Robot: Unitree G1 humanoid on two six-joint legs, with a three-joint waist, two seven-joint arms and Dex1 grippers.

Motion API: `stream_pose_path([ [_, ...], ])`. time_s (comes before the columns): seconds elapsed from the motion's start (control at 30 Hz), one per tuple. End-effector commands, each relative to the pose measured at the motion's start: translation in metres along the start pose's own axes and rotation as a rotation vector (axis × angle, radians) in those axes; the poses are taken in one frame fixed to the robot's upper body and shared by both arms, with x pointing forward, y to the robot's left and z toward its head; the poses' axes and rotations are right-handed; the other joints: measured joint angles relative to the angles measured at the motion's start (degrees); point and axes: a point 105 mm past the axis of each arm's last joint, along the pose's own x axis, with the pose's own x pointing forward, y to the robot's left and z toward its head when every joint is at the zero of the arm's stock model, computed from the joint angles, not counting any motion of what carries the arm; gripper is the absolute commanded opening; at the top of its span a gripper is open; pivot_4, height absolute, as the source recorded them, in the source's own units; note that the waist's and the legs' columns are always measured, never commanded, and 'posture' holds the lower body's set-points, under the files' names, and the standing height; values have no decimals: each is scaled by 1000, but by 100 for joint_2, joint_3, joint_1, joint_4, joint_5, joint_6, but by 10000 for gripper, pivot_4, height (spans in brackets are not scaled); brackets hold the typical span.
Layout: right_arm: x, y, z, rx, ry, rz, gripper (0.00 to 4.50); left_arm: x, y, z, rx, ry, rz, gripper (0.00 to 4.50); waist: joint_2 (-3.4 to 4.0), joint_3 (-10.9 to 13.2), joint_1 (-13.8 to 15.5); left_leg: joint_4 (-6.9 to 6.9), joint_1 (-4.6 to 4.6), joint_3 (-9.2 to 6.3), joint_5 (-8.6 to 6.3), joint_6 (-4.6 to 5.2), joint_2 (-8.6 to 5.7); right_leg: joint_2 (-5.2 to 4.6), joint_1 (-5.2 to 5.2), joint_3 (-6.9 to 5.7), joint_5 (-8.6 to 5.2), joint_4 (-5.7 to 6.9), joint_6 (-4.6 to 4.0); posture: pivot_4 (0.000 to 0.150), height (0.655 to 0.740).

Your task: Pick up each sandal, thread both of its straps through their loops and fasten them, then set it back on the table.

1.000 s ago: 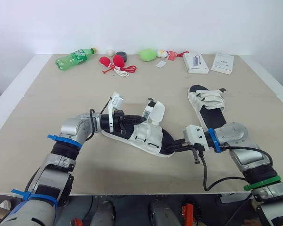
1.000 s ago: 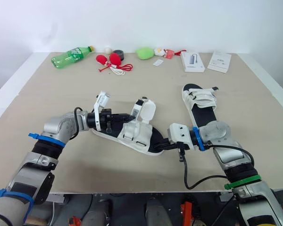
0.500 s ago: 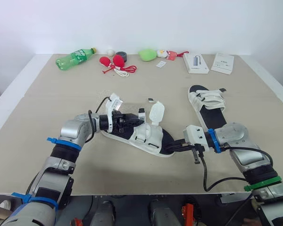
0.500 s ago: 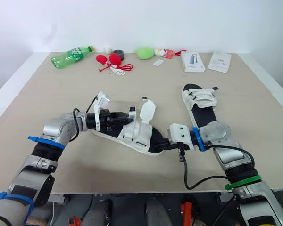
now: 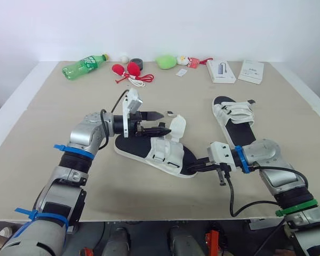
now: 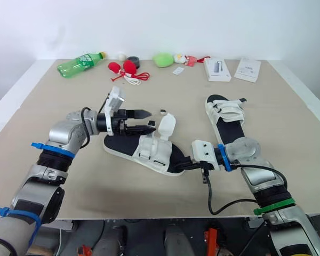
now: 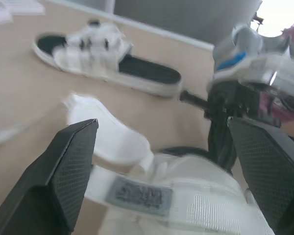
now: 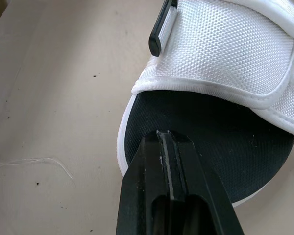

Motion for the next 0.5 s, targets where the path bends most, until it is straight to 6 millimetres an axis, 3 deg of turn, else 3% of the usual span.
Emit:
stream_pose_path([
  [0.03, -2, 2, -10, 25, 48, 3, 0, -2, 11, 1, 11, 27, 21, 43463, 0, 0, -1, 0, 0, 0, 0, 0, 0, 0, 0, 0, 0, -1, 0, 1500, 7400],
  [0.2, -4, 1, -11, 26, 53, -15, 0, 1, 17, -9, -58, 59, 6, 43463, -1, 0, -8, -1, -3, 0, 0, 0, -2, -1, -2, 0, -1, -2, 1, 1500, 7400],
  [0.33, -5, 2, -12, 29, 57, -21, 0, 4, 19, -1, -60, 16, -1, 43463, -1, 0, -9, -2, -4, -1, 0, 0, -2, 0, -1, 0, -1, -2, 2, 1500, 7400],
  [0.43, -6, 3, -12, 31, 59, -21, 0, 5, 17, -3, -46, 42, -19, 36328, -1, 0, -10, -1, -4, -1, 0, 0, -2, -1, -1, 0, 0, -2, 4, 1500, 7400],
  [0.5, -6, 3, -12, 31, 59, -22, 0, 6, 17, -6, -40, 59, -22, 26821, -1, 0, -10, -2, -4, -1, 0, 0, -2, -1, -2, 1, -1, -2, 3, 1500, 7400],
])
